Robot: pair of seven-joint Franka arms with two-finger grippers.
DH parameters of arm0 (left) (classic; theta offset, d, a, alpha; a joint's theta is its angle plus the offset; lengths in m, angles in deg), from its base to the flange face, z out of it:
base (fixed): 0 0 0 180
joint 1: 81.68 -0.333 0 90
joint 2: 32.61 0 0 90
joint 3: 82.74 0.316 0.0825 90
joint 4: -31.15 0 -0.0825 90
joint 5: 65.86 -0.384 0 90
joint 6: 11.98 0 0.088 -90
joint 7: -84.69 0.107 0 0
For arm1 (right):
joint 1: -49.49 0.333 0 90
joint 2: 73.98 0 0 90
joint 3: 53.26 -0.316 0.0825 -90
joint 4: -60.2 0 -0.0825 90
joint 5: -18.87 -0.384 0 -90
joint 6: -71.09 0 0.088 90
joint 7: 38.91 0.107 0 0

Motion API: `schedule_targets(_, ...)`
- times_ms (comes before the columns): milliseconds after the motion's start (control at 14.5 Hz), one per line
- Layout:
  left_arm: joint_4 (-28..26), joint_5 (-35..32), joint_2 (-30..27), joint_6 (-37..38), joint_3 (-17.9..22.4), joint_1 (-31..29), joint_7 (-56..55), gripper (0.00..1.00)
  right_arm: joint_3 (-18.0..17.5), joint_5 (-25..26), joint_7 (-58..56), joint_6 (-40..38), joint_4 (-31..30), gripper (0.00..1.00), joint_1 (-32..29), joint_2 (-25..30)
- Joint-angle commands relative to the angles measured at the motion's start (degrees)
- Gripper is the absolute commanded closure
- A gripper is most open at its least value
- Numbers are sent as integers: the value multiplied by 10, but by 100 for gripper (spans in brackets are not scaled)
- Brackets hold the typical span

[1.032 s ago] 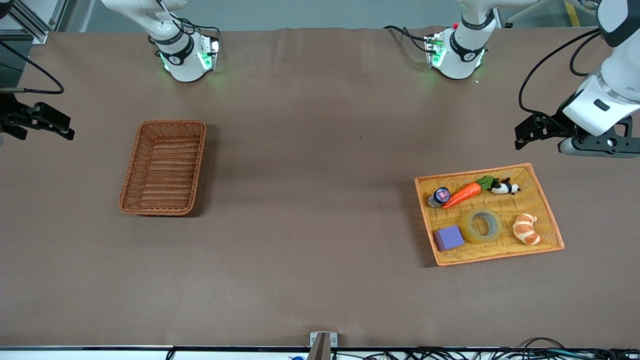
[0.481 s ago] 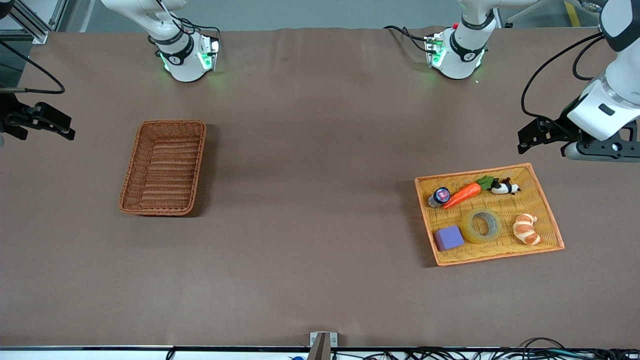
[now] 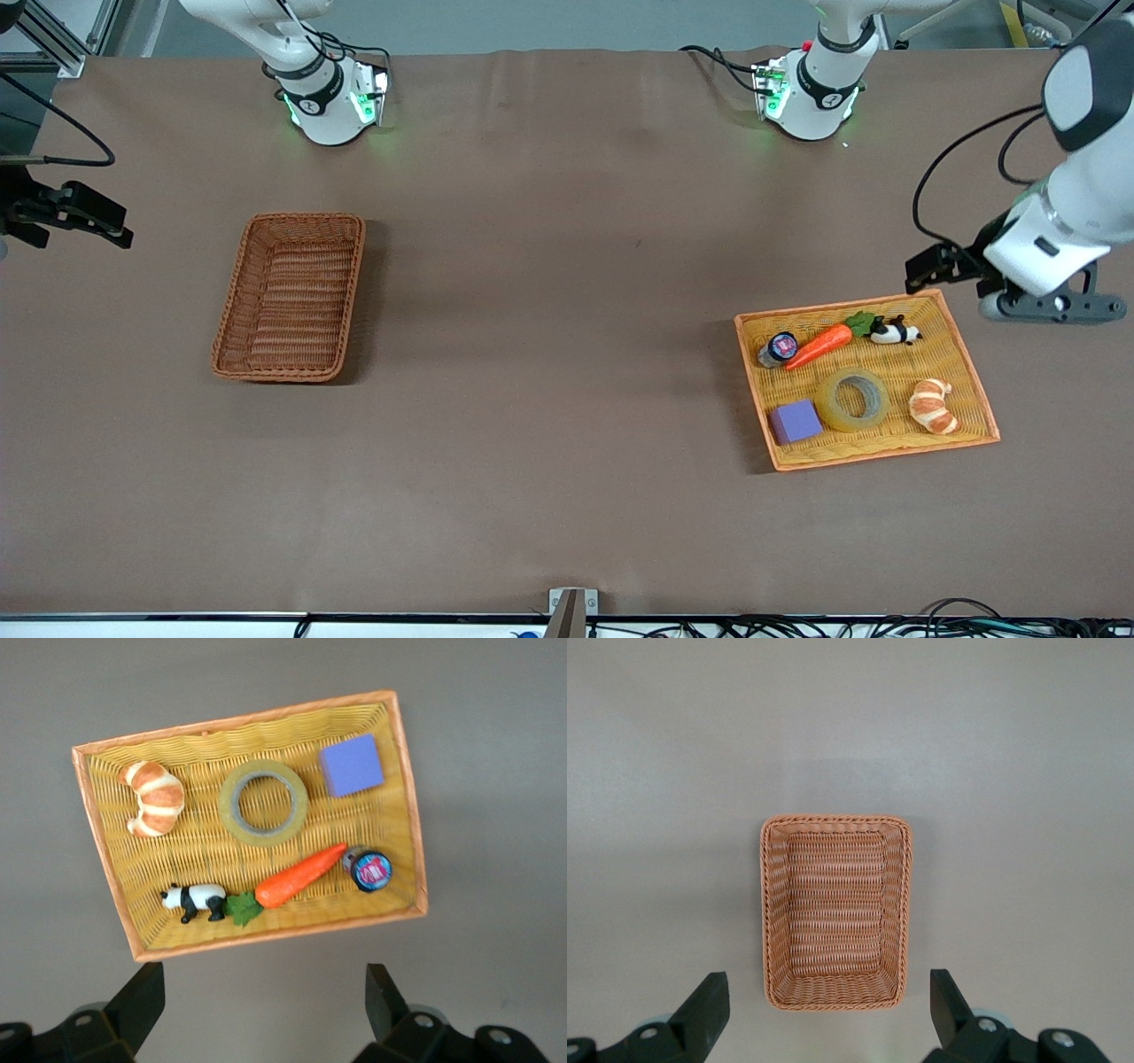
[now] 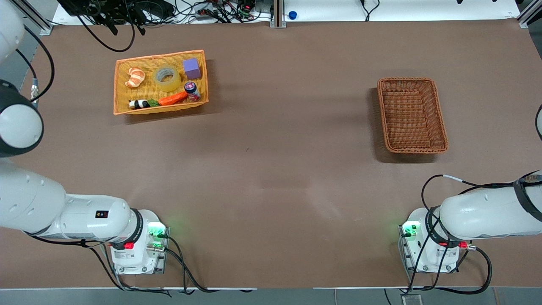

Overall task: Move tape to another basket
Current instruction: 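Lower the left gripper and grasp the clear tape roll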

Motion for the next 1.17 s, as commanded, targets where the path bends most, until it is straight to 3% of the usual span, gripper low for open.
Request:
schedule_targets(0, -6, 0, 41, -38, 0, -18, 12, 0, 1, -6, 1, 1, -12, 0, 2, 15)
schedule_targets(757, -15, -15, 219, -247, 4, -54, 2, 0, 1, -9, 3, 2, -12, 0, 1, 15)
schedule_targets(1101, -30, -15, 246, -257, 4, -62, -1, 0, 1, -9, 3, 2, -13, 0, 2, 15)
